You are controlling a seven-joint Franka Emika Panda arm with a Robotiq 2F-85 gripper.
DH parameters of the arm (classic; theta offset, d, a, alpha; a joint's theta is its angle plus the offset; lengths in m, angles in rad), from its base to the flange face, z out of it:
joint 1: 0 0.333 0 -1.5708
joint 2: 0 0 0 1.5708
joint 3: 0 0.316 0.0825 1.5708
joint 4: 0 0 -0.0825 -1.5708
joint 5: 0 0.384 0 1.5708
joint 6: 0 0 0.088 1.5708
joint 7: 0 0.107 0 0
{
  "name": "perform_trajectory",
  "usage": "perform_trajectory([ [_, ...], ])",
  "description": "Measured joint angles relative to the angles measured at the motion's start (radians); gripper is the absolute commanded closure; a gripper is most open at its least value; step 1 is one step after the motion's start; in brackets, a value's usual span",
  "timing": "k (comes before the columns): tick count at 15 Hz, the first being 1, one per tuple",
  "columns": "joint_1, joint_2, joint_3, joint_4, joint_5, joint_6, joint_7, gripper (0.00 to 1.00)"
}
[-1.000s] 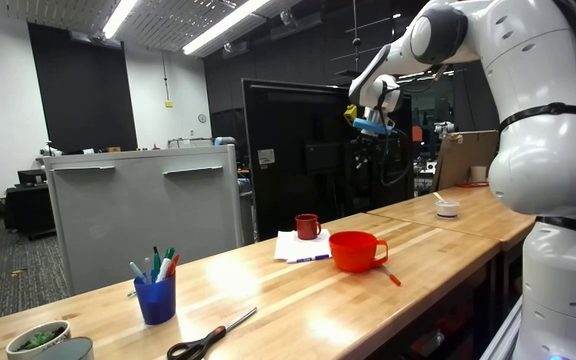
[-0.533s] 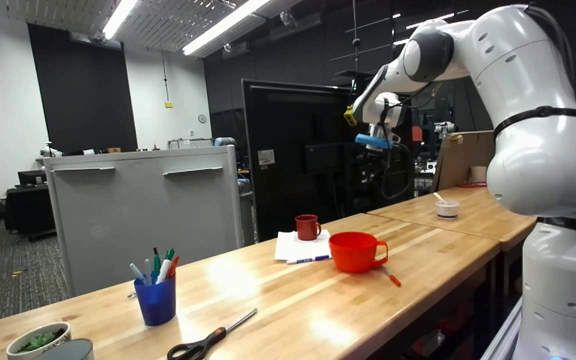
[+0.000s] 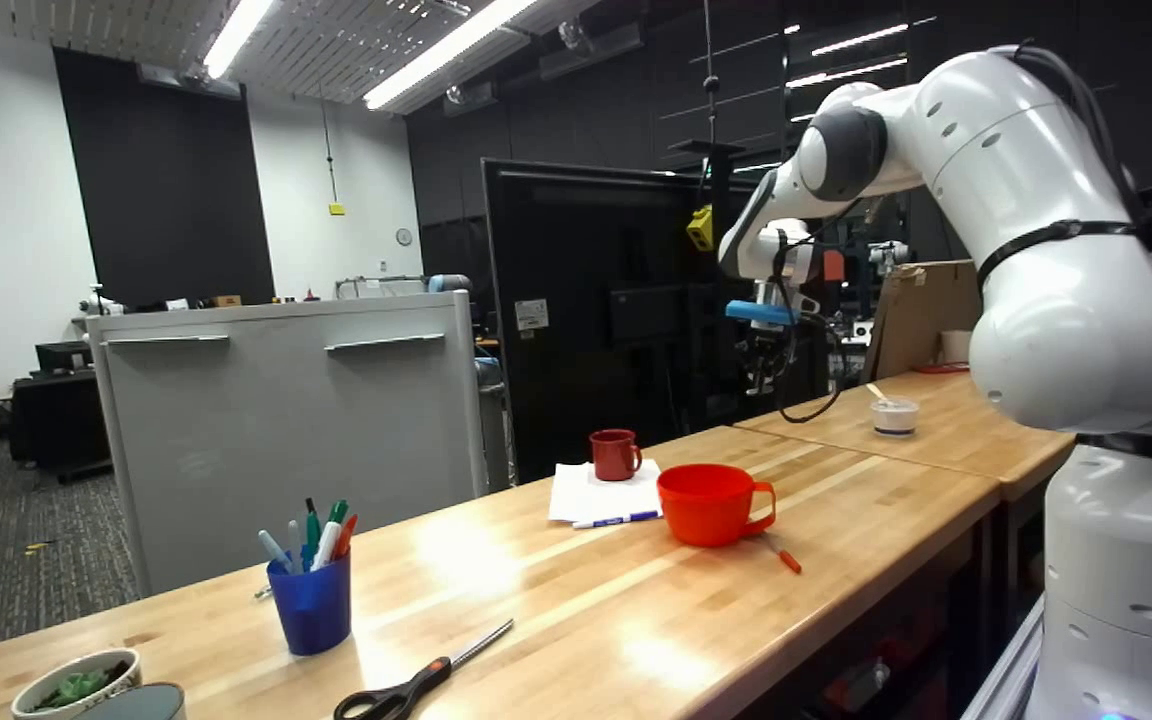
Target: Move the green pen on the table to the right.
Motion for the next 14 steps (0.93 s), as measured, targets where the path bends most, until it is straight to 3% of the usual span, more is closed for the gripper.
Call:
perform_trajectory([
  [2,-0.008,0.020,-0.004,0.014,-0.002,-0.010,0.007,0.97],
  [3,-0.011,0.027,-0.004,0.021,-0.002,-0.015,0.009,0.89],
  [9,-0.012,0.031,-0.004,0.048,-0.002,-0.030,0.010,0.89],
  [10,-0.012,0.031,-0.004,0.048,-0.002,-0.030,0.010,0.97],
  [14,-0.009,0.033,-0.001,0.043,-0.002,-0.021,0.009,0.97],
])
